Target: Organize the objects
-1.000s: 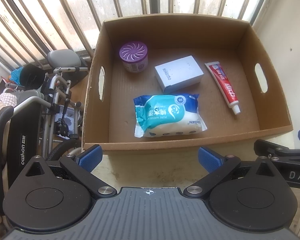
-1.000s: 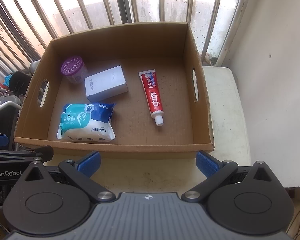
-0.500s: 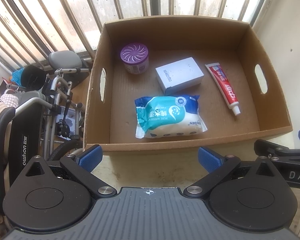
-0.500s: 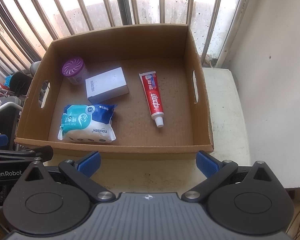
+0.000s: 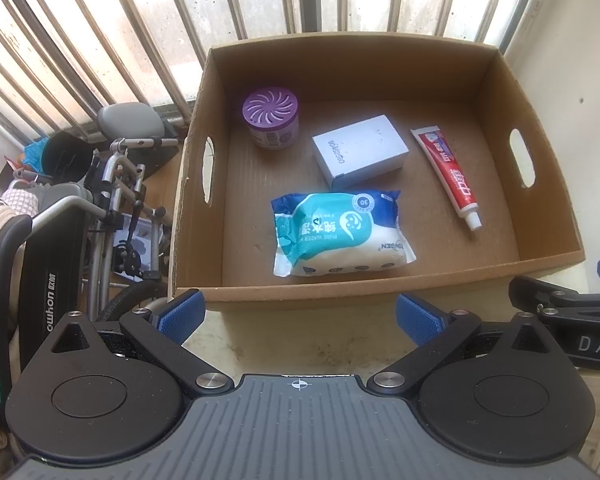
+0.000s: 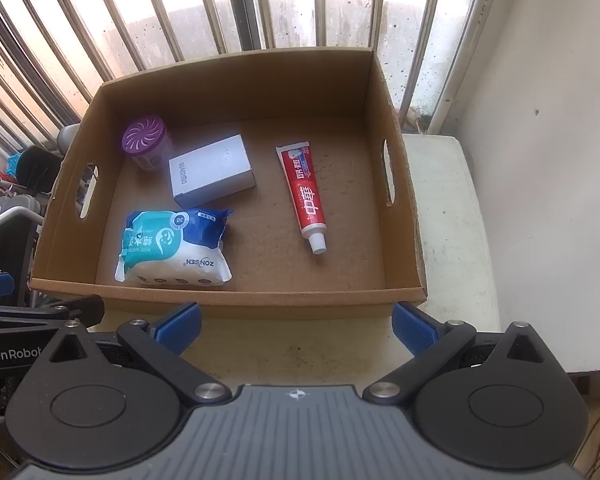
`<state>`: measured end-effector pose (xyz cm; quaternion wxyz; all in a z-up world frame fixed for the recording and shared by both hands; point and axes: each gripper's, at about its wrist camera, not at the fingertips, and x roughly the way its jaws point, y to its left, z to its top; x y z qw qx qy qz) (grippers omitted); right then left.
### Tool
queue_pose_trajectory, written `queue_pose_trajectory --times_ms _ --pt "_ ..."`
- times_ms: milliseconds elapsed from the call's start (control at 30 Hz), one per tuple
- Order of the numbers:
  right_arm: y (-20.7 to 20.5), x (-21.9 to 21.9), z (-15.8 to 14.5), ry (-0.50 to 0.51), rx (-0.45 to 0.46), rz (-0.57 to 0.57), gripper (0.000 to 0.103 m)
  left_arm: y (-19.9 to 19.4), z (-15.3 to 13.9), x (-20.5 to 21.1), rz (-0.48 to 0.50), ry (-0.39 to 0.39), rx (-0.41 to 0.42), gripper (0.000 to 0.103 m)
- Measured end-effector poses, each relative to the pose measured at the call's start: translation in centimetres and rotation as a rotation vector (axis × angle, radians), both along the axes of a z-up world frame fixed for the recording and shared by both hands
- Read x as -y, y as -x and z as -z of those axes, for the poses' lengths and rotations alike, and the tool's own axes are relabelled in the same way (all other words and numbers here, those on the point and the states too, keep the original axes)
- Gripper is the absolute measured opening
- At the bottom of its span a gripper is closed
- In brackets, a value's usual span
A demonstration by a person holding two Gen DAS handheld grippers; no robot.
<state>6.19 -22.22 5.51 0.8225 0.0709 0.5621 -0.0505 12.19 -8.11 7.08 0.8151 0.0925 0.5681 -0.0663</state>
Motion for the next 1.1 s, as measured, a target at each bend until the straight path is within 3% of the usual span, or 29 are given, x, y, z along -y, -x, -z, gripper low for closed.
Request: queue_pose_trajectory --times_ms 1100 --pt "0.12 -0.72 -0.18 0.004 -0.002 -0.01 0.103 0.13 -0.02 -0.69 -0.008 0.0 0.003 0.102"
